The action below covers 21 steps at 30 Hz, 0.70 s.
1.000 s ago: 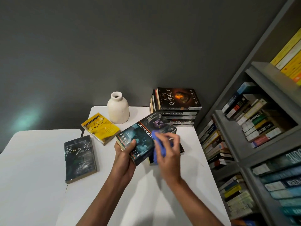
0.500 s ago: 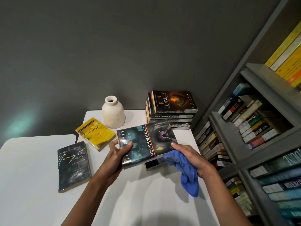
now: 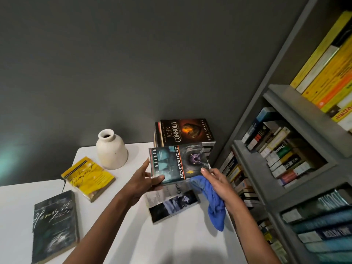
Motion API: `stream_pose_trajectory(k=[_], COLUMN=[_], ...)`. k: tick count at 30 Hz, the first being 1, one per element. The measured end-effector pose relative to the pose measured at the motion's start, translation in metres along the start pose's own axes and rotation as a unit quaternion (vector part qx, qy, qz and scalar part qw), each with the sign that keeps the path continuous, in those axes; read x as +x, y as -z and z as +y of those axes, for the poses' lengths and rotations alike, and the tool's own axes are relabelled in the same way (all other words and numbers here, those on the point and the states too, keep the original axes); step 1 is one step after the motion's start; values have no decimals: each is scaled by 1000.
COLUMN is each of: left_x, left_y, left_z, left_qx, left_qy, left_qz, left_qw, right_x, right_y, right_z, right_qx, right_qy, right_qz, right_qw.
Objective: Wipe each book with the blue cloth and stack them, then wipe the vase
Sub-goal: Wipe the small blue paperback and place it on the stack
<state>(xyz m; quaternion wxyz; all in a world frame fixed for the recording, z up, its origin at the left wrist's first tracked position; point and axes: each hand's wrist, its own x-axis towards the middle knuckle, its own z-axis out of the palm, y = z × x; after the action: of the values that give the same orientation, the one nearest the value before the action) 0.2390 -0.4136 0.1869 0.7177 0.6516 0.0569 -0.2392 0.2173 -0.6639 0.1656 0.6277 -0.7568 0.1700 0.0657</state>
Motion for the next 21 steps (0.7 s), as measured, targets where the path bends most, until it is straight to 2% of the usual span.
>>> stream_pose_trajectory(k=[7, 13, 17, 21], left_x=[82, 137, 153, 155], left_y=[-45, -61, -65, -67], left_z=[43, 53, 51, 42], left_qx=[71, 147, 171, 230], left_qy=[-89, -106, -110, -128], left_qz=[68, 168, 194, 214], left_qw=[991, 969, 960, 941], right_x=[79, 131, 153, 156], right_y=[45, 66, 72, 71], right_z=[-40, -59, -54, -44], right_qx=[-101, -188, -243, -292], right_qy=[66, 65, 32, 37], right_qz=[74, 48, -6, 0], right_qw=[990, 979, 970, 956])
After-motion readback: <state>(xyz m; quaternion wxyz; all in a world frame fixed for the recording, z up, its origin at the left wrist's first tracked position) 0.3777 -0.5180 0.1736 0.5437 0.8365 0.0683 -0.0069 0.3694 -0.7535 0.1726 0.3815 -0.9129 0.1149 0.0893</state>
